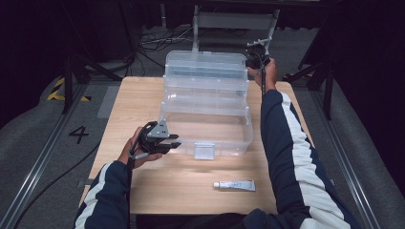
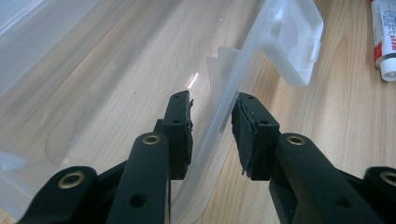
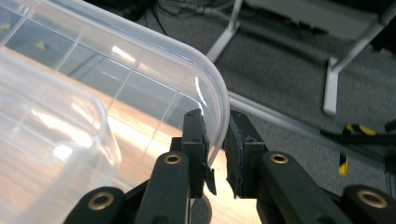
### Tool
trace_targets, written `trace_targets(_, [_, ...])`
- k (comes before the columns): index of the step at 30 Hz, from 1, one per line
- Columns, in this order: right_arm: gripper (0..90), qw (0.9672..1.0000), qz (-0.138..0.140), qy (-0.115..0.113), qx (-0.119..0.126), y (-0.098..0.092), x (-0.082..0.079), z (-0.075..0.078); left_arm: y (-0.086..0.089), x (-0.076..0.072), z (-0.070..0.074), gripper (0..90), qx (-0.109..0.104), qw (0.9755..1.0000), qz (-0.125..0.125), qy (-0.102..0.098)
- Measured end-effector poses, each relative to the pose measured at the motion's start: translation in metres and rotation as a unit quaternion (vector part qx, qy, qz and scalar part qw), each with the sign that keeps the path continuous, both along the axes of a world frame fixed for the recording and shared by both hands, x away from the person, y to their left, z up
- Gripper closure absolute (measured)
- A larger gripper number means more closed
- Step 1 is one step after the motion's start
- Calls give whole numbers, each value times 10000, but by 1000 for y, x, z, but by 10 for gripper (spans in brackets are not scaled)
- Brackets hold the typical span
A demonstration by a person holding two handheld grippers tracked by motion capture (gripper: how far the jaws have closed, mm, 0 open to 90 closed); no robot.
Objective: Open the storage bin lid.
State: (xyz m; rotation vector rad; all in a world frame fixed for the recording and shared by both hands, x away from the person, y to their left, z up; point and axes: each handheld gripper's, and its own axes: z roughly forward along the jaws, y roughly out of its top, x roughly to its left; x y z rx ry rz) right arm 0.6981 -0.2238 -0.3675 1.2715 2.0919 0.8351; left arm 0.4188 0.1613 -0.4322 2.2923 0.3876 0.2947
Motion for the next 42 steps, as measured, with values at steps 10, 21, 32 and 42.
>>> trace_targets(10, [844, 9998, 165, 146, -14, -11, -1, -3, -1, 1, -1, 683, -21, 10000, -22, 14])
trace_targets(21, [829, 9996, 271, 6, -49, -11, -13, 4, -2, 0, -1, 689, -45, 10000, -50, 47])
trace_targets(32, [794, 9985, 469, -269, -15, -18, -42, 20, -4, -2, -1, 710, -29, 9999, -129, 84])
trace_targets(42, [761, 9964, 743, -410, -88, -29, -77, 30, -5, -2, -1, 711, -31, 9999, -115, 86])
